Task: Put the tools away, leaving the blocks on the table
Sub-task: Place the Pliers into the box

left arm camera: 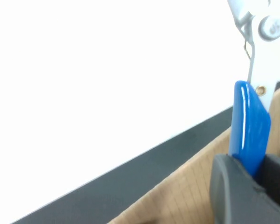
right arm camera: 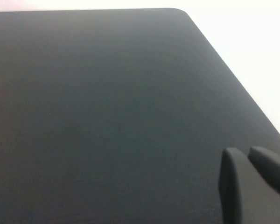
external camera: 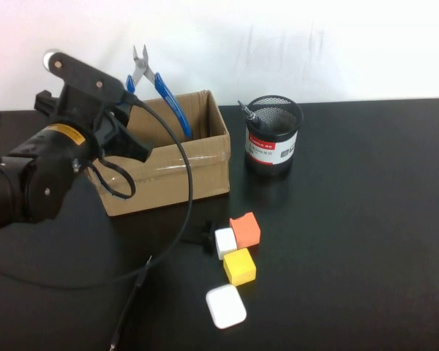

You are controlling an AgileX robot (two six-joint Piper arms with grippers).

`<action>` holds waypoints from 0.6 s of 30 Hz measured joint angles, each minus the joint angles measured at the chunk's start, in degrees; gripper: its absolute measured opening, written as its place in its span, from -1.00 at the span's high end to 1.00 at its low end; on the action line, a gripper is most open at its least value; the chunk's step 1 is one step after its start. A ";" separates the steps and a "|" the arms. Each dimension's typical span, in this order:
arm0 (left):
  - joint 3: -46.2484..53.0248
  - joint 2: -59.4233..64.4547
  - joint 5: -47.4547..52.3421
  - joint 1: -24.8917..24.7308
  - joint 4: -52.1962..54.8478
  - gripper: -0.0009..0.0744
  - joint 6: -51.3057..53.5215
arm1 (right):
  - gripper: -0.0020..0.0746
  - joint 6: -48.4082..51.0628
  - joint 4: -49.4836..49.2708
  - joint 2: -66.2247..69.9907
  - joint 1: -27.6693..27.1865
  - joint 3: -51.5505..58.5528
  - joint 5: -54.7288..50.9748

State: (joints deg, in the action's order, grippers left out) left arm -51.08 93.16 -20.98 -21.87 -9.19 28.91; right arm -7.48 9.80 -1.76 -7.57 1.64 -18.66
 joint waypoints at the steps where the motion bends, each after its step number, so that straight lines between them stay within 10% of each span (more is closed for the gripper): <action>1: 0.00 0.39 -0.30 0.00 0.04 0.79 0.11 | 0.97 0.00 0.00 0.00 0.00 0.00 0.00; 18: 0.00 -3.18 2.91 -0.60 2.19 0.22 1.11 | 0.97 0.00 0.00 0.00 0.00 0.00 0.00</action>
State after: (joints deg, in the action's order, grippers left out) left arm -51.08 89.98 -18.07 -22.46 -7.00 30.02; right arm -7.48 9.80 -1.76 -7.57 1.64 -18.66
